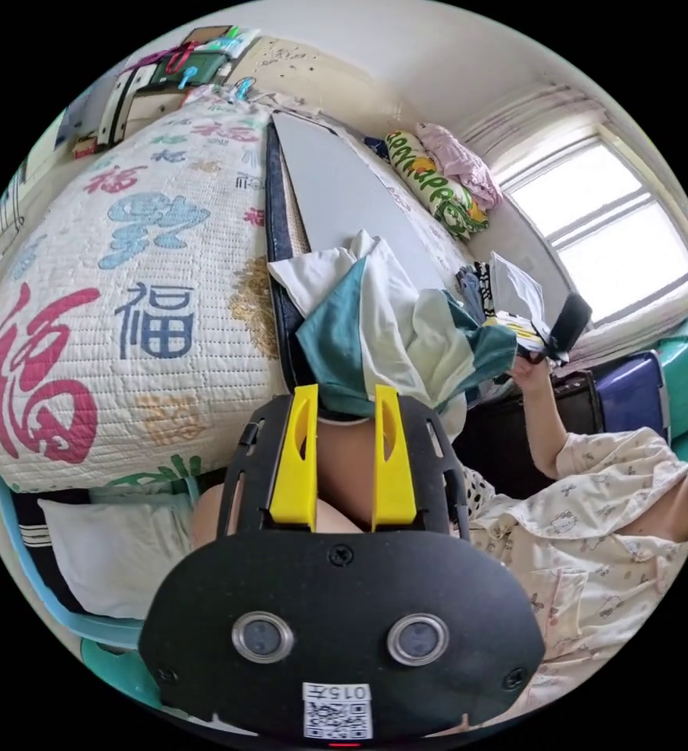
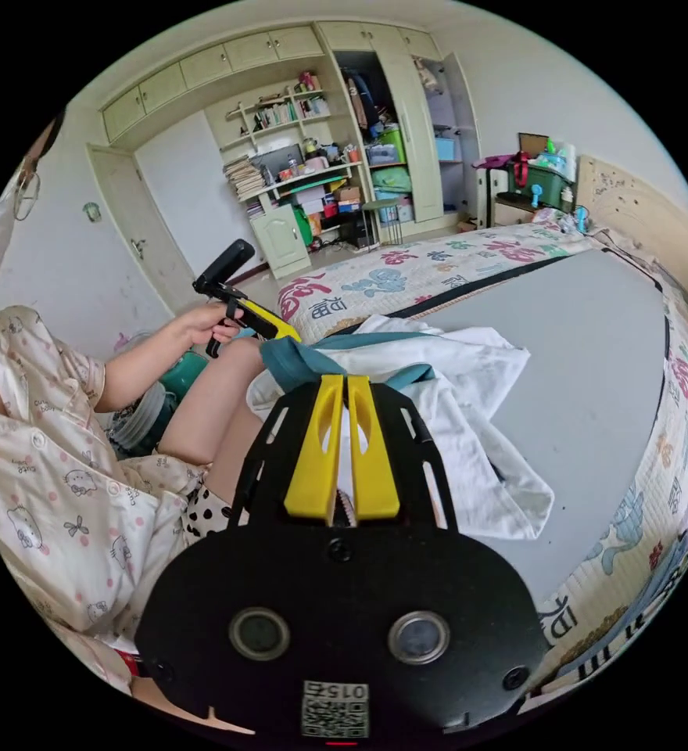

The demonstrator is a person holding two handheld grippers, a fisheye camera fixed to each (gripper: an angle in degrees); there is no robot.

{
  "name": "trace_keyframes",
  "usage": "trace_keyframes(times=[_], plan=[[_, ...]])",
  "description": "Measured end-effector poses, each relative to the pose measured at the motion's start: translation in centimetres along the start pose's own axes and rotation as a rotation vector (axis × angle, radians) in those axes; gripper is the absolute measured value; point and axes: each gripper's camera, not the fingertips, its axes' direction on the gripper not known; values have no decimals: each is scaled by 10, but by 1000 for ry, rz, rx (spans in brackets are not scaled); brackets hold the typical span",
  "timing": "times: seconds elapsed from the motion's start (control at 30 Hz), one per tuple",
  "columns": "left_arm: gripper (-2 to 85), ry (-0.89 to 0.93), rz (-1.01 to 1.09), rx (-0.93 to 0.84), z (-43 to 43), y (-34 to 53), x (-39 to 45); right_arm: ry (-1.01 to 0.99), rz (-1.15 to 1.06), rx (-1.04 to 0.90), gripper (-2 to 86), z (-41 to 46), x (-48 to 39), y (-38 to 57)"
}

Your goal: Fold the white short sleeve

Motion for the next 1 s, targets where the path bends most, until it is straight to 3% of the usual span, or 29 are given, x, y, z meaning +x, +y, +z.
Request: trace_keyframes(times=[0.2,0.37,0.53,0.73,1.0], plan=[[129,103,-86,-78,48,-24,-56,55,37,60,-2,-21,-21,8],[111,146,-113,-110,65,-24,-90,-24,133,130,-3,-34,-17,9],[112,136,-157,-27,48,1,-124,-6,148,157,-3,-51,-32,3],[117,186,-159,-81,43,26,-159,-4,134,175,-3,-59,-61,-5],[14,280,-83,-45,-5,82,-187,16,159,205,-3,-82,-100,-11]])
